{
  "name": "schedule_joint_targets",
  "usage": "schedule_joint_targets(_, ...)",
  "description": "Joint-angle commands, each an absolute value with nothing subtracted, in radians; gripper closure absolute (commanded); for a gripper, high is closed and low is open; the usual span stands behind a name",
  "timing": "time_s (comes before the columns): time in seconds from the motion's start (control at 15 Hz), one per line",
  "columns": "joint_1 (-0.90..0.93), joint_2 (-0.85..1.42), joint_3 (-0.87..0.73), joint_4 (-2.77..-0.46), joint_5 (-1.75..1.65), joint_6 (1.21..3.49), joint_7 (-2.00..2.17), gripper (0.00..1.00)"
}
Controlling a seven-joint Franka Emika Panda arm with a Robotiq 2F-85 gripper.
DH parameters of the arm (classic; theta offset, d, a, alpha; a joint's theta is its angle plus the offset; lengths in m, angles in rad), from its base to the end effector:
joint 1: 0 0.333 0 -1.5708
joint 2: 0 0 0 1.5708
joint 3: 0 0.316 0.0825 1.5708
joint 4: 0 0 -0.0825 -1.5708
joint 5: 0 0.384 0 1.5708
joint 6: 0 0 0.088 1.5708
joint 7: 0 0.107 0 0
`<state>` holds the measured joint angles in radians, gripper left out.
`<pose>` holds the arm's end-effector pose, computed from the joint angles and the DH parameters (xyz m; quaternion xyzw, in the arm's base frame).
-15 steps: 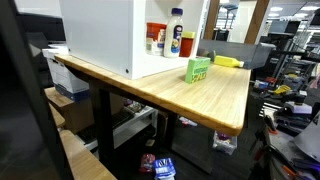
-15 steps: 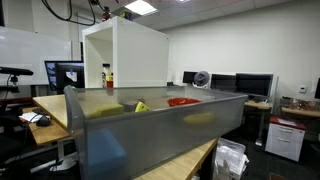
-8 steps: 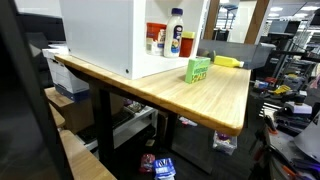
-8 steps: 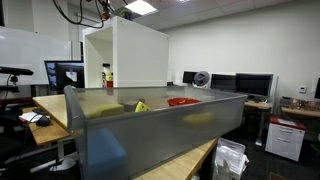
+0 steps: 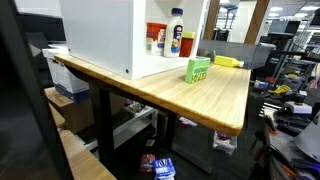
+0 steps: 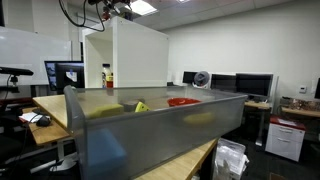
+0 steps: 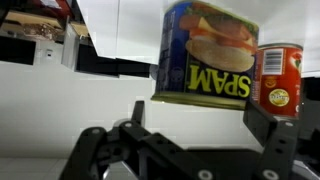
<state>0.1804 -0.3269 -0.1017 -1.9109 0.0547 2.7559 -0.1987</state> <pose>0.4948 0.0250 0.7746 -0.8280 -0.0932 -0.5530 0.0045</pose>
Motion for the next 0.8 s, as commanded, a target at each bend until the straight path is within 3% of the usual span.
schedule_joint_targets(0.0, 0.133, -0.298, -0.073, -1.862, 0.084, 2.693, -0.123, 0.00)
schedule_joint_targets(0.73, 0.153, -0.335, -0.105, -1.788, 0.286, 2.293, -0.186, 0.00)
